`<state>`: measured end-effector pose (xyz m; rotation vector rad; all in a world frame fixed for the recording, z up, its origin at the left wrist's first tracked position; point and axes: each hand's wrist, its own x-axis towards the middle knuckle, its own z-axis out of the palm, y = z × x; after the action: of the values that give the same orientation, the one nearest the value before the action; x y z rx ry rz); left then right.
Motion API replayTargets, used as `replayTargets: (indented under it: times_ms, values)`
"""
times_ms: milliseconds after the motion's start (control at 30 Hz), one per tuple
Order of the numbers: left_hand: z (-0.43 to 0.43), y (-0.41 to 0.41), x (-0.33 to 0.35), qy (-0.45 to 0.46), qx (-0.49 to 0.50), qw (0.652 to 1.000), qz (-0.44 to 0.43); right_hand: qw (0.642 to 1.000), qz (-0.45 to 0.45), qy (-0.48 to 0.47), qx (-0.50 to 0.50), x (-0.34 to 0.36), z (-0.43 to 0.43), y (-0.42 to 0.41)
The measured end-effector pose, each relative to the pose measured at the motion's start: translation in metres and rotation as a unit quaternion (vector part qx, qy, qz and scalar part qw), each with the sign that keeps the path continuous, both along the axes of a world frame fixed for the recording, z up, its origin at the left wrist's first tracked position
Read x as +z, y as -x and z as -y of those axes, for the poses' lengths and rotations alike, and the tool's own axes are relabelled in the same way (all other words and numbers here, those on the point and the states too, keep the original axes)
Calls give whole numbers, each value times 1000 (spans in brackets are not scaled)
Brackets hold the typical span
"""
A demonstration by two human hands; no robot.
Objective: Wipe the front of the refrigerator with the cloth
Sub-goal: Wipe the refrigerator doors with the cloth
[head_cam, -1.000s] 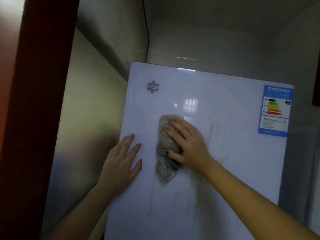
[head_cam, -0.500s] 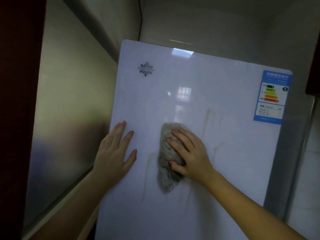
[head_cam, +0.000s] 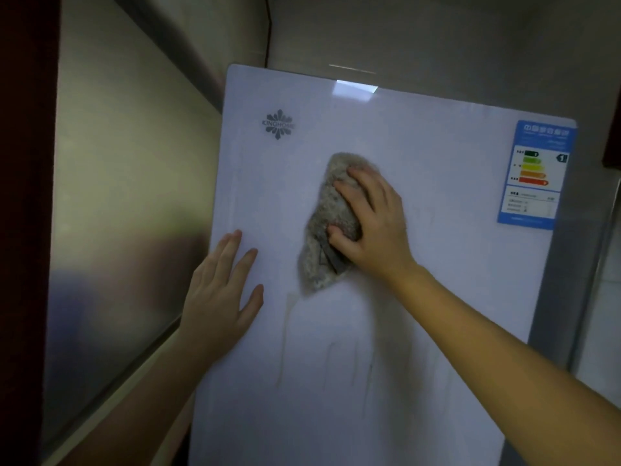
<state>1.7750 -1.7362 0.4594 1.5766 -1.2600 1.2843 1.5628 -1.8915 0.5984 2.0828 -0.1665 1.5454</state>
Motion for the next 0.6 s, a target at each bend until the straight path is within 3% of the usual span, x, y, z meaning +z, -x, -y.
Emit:
replayTargets:
  times_ms: [233, 467, 600]
  values:
    - [-2, 2, 0, -11, -9, 1000, -17, 974, -171, 147, -13, -46, 21, 24]
    - [-1, 2, 0, -20, -12, 999, -25, 994, -67, 81, -22, -21, 47, 70]
    - [0, -1, -1, -15, -11, 1000, -14, 996, -51, 71, -27, -22, 48, 74]
